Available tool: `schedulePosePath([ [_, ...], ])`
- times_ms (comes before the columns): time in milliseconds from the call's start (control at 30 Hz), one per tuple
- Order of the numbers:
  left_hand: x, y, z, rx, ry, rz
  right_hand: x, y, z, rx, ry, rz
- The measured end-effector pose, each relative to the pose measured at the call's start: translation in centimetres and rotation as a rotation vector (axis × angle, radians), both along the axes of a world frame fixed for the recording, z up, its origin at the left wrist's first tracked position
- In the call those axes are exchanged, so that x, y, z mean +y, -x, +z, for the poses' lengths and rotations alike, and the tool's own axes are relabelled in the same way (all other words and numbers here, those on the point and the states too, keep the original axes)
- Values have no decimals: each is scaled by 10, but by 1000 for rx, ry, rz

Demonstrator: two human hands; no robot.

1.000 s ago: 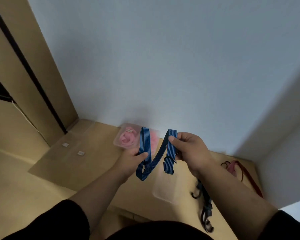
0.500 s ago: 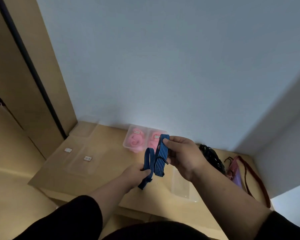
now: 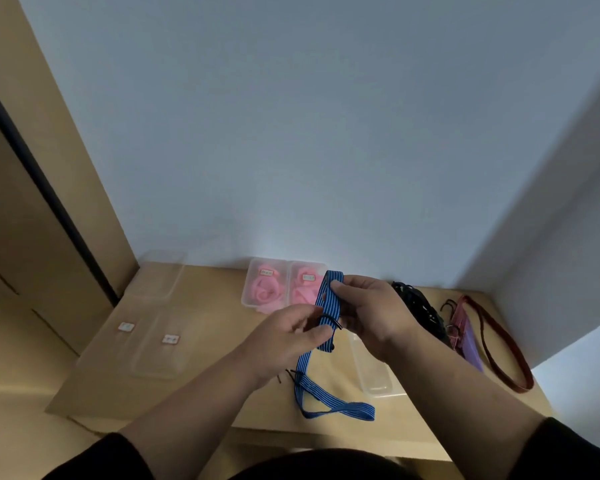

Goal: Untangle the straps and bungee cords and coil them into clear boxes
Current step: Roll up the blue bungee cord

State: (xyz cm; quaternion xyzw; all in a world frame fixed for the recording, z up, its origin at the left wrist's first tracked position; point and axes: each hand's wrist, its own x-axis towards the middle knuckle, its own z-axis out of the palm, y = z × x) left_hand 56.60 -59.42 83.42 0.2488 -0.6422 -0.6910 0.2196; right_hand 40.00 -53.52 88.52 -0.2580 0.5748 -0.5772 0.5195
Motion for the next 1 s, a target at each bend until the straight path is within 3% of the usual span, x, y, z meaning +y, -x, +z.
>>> schedulePosePath([
  [167, 10, -1, 12, -58, 103, 10, 5, 4, 3, 81, -27, -45],
  [300, 17, -2, 20, -10, 76, 12, 10, 6, 4, 118, -51, -88],
  [400, 20, -1, 25, -5, 22, 1, 16, 11, -2, 465, -89, -140],
  [500, 23, 1, 32, -13, -16, -1, 28, 19, -2, 773, 50, 56],
  [567, 23, 3, 36, 7, -70, 22, 33, 23, -1, 835, 97, 265],
  [667, 22, 5, 40, 26, -112, 26, 37, 28, 2, 847, 126, 372],
  [800, 22, 7, 40, -181, 27, -53, 34, 40, 13, 877, 101, 455],
  [1000, 21, 17, 38, -549, 409, 43, 27, 52, 21, 1382, -10, 647],
])
